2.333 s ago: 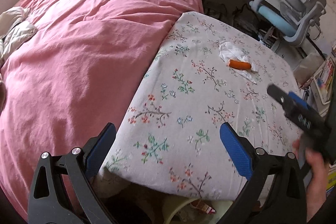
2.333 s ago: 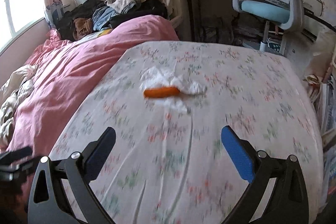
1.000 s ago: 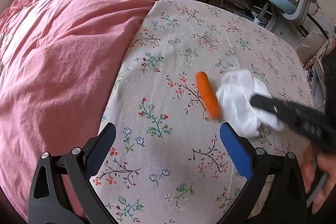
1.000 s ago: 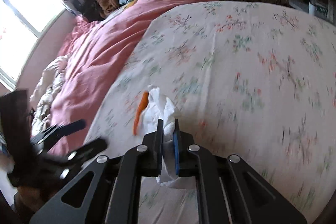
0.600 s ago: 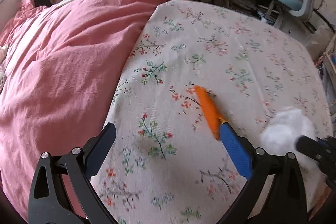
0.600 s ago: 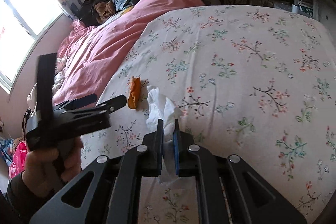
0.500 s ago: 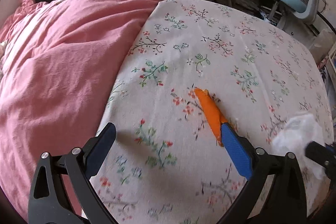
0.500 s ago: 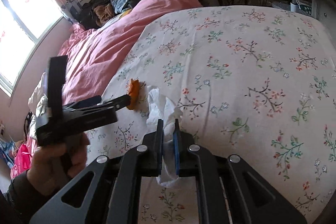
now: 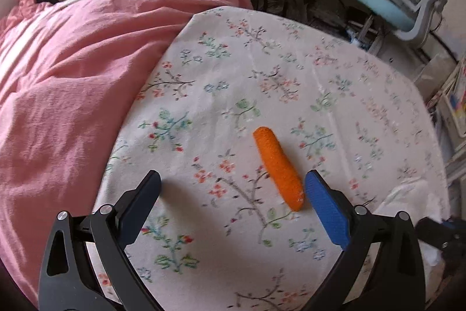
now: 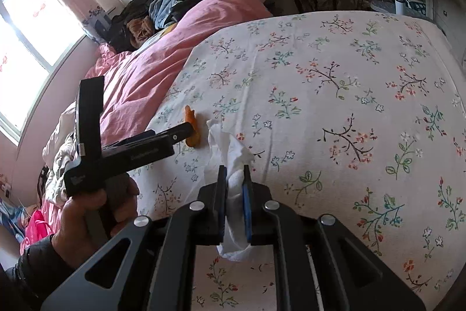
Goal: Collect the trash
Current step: 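Grasp the orange snack stick with the left tool while the right tool holds the tissue, then carry stick and tissue over the yellow bin and open both tools to drop them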
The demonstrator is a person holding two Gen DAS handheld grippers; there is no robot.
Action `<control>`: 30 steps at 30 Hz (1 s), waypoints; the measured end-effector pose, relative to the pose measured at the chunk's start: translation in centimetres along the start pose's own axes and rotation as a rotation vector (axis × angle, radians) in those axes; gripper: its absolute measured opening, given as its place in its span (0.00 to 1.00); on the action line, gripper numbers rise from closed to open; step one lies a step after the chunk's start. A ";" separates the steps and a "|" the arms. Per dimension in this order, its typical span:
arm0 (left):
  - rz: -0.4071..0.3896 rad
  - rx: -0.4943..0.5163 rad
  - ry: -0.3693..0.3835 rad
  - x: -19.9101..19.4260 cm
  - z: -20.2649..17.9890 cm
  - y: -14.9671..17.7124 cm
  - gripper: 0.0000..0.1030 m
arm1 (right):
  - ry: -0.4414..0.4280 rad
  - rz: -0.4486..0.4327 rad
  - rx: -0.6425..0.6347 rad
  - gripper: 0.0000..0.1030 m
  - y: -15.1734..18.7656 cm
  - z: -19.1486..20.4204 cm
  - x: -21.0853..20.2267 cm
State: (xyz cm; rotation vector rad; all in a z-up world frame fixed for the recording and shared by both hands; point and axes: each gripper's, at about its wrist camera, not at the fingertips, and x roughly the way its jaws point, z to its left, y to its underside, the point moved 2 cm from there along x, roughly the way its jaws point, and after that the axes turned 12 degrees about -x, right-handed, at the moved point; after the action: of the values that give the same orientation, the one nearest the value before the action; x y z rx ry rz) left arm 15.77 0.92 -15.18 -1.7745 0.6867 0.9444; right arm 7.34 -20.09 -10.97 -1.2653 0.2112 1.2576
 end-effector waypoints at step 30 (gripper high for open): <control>-0.095 0.079 0.111 -9.1 1.0 4.8 0.14 | -0.021 -0.045 -0.003 0.12 4.6 3.5 -3.4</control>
State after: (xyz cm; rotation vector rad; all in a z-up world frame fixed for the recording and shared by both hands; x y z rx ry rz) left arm 6.75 0.38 -10.12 -1.7833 0.6939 0.7505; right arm 0.74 -20.21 -9.91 -1.2525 0.1650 1.2323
